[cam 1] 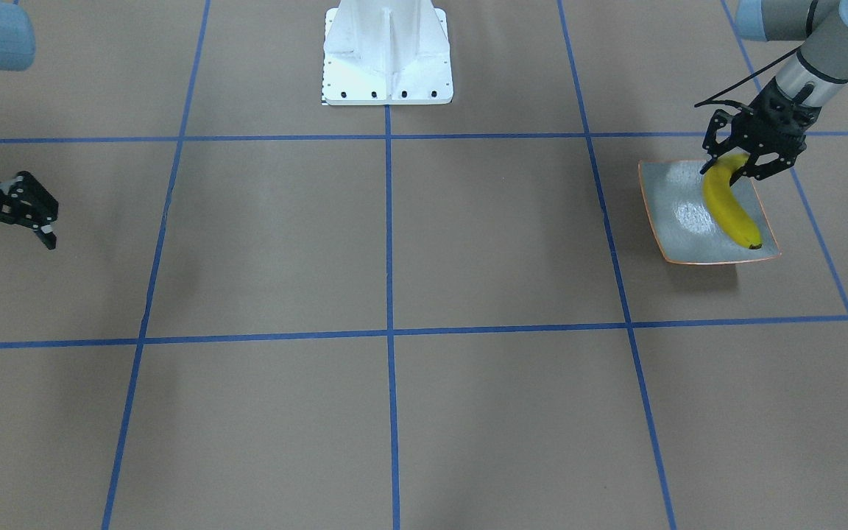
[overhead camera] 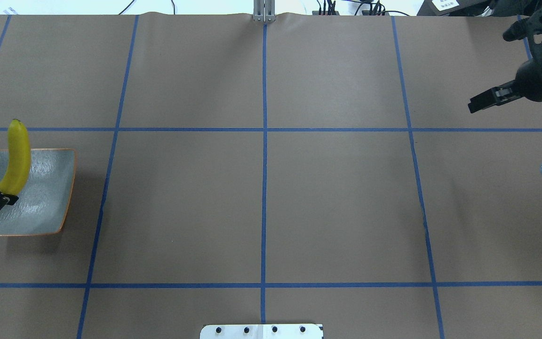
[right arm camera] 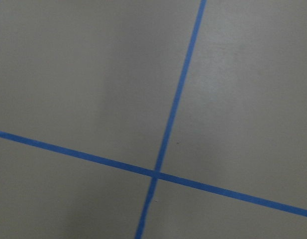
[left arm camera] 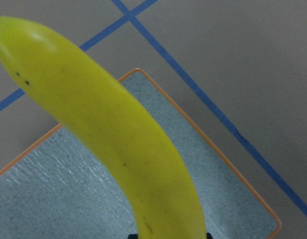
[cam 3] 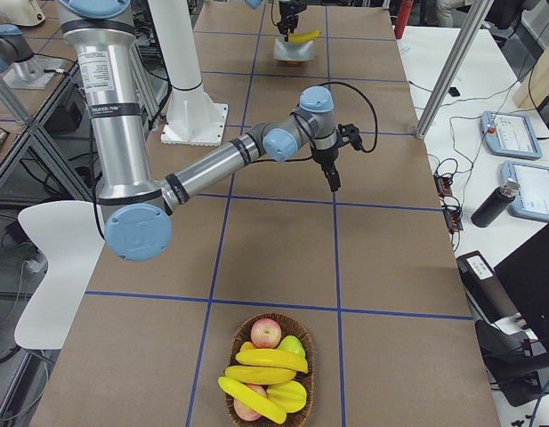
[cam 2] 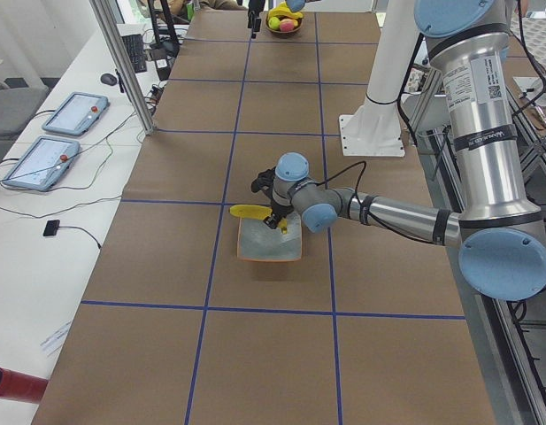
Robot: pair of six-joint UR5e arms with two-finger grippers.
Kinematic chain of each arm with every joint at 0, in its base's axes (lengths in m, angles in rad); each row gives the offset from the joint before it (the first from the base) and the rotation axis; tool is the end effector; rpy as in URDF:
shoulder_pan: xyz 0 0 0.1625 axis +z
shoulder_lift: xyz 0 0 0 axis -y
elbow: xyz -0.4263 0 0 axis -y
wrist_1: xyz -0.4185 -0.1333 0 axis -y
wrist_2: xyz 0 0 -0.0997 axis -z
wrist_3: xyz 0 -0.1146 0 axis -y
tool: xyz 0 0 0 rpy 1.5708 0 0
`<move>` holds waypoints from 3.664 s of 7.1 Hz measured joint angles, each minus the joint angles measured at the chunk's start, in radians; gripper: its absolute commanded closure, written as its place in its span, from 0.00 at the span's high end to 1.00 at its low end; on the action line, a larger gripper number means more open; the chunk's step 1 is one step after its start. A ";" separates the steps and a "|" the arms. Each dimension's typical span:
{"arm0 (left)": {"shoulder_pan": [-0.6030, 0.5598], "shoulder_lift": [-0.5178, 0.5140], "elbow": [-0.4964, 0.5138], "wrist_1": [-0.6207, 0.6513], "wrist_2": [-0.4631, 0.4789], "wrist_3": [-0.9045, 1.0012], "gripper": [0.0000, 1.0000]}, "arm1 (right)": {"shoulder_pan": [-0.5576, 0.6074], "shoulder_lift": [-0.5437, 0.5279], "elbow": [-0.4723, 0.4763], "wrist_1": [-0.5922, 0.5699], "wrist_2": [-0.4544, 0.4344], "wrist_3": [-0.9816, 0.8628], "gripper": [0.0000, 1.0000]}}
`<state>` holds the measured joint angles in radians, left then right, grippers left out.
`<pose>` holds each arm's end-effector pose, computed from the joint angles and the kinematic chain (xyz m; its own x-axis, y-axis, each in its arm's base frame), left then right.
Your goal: Transfer all bananas from basket to plate
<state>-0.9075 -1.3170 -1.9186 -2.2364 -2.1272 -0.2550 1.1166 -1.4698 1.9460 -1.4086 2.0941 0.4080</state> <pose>0.2191 -0.3985 0.5378 0.5434 0.6391 -0.5443 -0.3197 0.7571 0.5698 -0.1748 -0.5313 0.4151 0.7343 -0.3081 0.6048 0.0664 0.9194 0.3878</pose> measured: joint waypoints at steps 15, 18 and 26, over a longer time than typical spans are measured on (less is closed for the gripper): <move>-0.040 -0.022 0.005 0.006 -0.036 0.063 1.00 | 0.525 -0.276 -0.354 0.057 0.263 -0.642 0.97; -0.042 -0.022 -0.004 0.004 -0.032 0.063 1.00 | 0.545 -0.188 -0.648 0.316 0.218 -0.570 0.89; -0.050 -0.021 -0.018 -0.002 -0.030 0.063 1.00 | 0.543 -0.237 -0.697 0.407 0.195 -0.543 0.08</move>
<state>-0.9576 -1.3376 -1.9364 -2.2380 -2.1568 -0.1917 1.6601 -1.7066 1.2485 -1.0015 2.2890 -0.1354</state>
